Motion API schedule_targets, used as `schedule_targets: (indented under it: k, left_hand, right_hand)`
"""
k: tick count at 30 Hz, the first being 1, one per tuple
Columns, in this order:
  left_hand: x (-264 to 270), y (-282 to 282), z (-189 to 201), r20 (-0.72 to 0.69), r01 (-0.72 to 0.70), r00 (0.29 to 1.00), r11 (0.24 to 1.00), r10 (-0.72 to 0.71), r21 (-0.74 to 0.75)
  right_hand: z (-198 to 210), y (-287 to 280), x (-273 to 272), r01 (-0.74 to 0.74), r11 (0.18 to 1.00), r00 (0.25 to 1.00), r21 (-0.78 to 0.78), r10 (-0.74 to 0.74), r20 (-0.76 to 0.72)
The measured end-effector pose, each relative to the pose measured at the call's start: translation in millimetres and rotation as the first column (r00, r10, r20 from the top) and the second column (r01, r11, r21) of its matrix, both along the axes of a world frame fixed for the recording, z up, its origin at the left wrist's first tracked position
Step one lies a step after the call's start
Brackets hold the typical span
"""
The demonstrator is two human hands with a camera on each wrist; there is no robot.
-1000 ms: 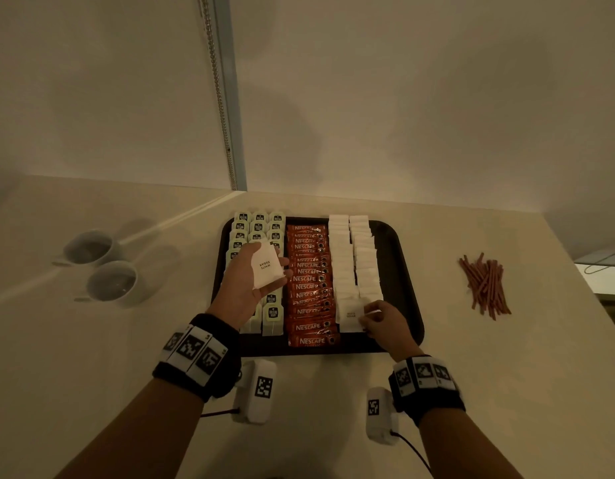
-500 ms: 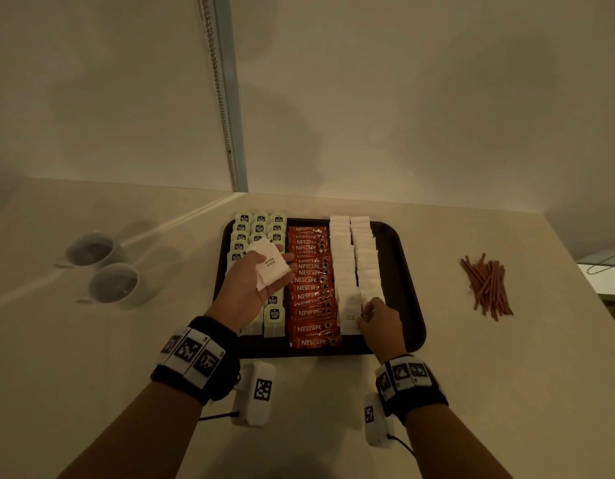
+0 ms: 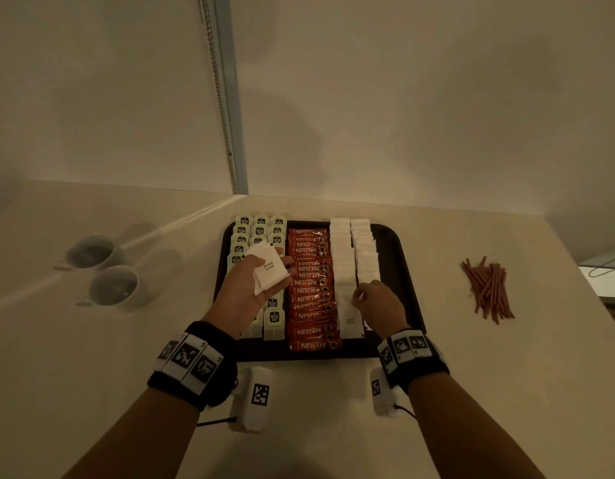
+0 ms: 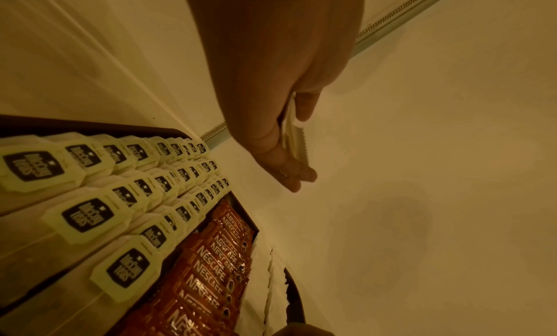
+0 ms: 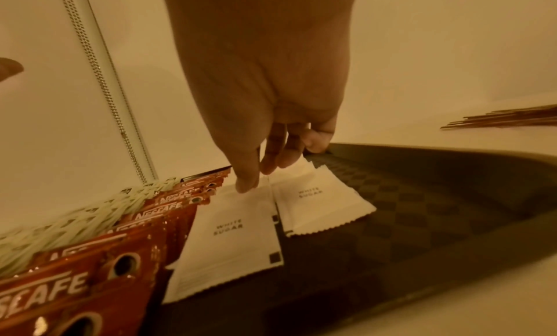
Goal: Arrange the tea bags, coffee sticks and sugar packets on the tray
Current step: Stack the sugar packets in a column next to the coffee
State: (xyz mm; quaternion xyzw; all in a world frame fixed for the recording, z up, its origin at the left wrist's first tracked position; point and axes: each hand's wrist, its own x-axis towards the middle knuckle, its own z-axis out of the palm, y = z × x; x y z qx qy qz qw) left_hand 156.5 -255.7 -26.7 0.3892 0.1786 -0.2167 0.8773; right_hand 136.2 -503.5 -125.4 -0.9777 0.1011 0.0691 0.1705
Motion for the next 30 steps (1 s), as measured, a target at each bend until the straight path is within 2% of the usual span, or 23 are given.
schedule_targets:
  k: [9, 17, 19, 22, 26, 30]
  left_hand:
    - [3.4, 3.7, -2.1, 0.011, -0.005, 1.0, 1.0, 0.004, 0.02]
    - [1.7, 4.6, -1.4, 0.017, 0.003, 1.0, 1.0, -0.003, 0.02]
    - [1.4, 4.6, -1.4, 0.012, 0.004, 1.0, 1.0, -0.004, 0.018]
    - [0.6, 5.3, -2.1, 0.0, -0.003, 1.0, 1.0, 0.003, 0.013]
    - [1.4, 6.3, -3.3, -0.011, -0.008, 1.0, 1.0, 0.008, 0.007]
    - [0.0, 4.5, -1.5, 0.002, 0.003, 1.0, 1.0, -0.003, 0.012]
  right_hand:
    - [-1.9, 0.4, 8.3, -0.135, 0.987, 0.989, -0.09, 0.128, -0.079]
    - [11.1, 2.9, 12.2, -0.249, 0.95, 0.968, -0.188, 0.24, -0.072]
    - [13.3, 3.7, 11.2, -0.244, 0.953, 0.97, -0.178, 0.238, -0.054]
    - [17.1, 0.9, 4.2, -0.172, 0.982, 0.985, -0.072, 0.17, -0.035]
    - [15.4, -3.3, -18.4, -0.233, 0.972, 0.95, -0.01, 0.225, -0.218]
    - [11.3, -4.5, -27.5, -0.263, 0.962, 0.938, -0.076, 0.236, -0.252]
